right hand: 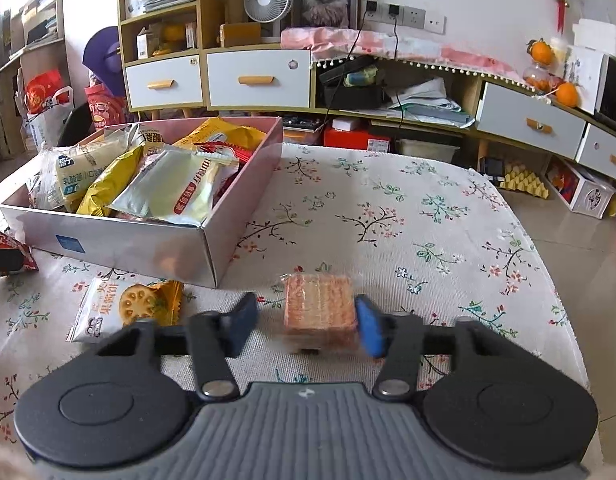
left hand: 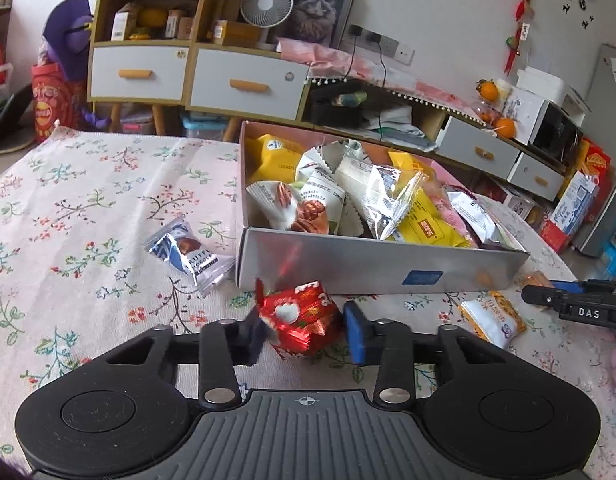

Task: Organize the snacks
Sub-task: 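Grasp the red candy packet with the left while the right grasps the pink wafer block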

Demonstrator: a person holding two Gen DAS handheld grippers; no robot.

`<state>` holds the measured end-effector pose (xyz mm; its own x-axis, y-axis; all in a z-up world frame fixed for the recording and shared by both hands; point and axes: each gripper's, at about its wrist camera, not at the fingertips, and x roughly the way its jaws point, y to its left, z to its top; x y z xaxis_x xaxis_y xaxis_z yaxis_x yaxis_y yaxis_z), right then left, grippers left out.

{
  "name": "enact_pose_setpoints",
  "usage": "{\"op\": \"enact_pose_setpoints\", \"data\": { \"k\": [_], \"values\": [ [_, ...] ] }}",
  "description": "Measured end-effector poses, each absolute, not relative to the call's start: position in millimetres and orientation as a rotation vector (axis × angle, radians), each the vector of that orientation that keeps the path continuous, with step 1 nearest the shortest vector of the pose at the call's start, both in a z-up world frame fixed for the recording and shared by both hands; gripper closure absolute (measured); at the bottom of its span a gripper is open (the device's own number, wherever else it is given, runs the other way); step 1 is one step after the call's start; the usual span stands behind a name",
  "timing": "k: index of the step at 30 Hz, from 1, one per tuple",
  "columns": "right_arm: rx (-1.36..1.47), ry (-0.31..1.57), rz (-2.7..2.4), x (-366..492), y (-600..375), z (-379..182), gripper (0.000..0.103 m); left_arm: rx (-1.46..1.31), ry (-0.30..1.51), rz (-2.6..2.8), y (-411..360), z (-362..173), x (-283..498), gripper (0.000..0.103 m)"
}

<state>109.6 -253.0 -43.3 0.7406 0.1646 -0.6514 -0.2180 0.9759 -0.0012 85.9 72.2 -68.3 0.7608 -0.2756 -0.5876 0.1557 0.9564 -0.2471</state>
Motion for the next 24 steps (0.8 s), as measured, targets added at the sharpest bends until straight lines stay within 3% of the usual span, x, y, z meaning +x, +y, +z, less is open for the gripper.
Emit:
{"op": "enact_pose_setpoints", "data": {
  "k": [3,24],
  "values": [
    [-0.084,0.703,0.207,109,-252,-40,0.071,-0.176,0.680,-0.241,70,-66,84,0.074],
    [-0.053,0.642,0.233,102,-237,-9,0.071,-0.138,0.637,-0.272,58,-28,61,0.076]
  ]
}}
